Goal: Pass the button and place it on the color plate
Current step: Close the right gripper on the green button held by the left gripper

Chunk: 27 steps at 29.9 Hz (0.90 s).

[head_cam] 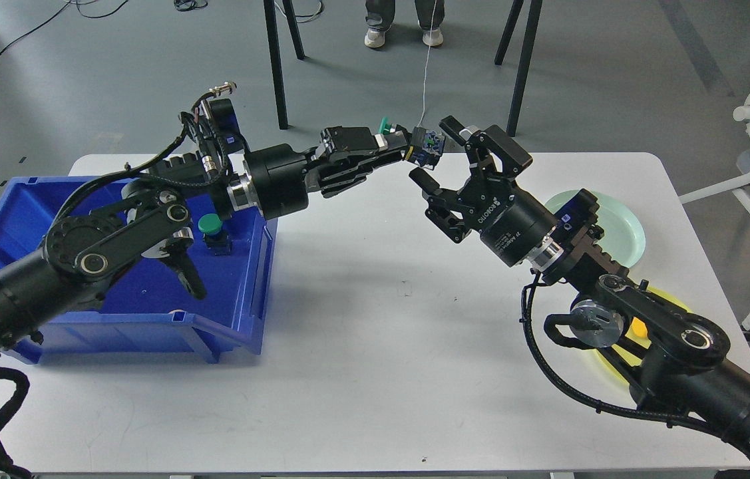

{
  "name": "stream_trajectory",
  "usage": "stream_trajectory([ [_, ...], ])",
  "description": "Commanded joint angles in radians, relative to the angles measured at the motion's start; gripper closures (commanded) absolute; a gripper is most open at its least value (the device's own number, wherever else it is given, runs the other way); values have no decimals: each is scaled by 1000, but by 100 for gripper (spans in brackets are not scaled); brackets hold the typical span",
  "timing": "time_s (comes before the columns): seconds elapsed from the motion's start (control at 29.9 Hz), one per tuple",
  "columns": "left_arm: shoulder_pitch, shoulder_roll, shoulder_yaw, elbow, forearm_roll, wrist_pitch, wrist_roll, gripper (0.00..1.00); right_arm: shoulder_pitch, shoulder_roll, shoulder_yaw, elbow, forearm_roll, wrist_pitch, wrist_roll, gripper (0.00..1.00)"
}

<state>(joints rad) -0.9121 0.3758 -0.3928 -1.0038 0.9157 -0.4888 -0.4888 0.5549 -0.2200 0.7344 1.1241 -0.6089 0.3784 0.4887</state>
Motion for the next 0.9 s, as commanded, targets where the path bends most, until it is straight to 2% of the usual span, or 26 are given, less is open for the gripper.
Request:
stream_trajectory([
  [0.0,2,0,-1,1,0,0,0,77,2,5,0,-3,0,-1,0,21],
  [0.43,4,0,-1,1,0,0,0,77,3,8,-1,-1,0,-1,0,36],
  [0.64,2,0,-1,1,0,0,0,77,3,8,-4,2,-2,4,0,52],
  [0.7,2,0,-1,1,0,0,0,77,3,8,-4,2,-2,4,0,64],
  [0.87,2,0,-1,1,0,0,0,77,3,8,-4,2,-2,4,0,81],
])
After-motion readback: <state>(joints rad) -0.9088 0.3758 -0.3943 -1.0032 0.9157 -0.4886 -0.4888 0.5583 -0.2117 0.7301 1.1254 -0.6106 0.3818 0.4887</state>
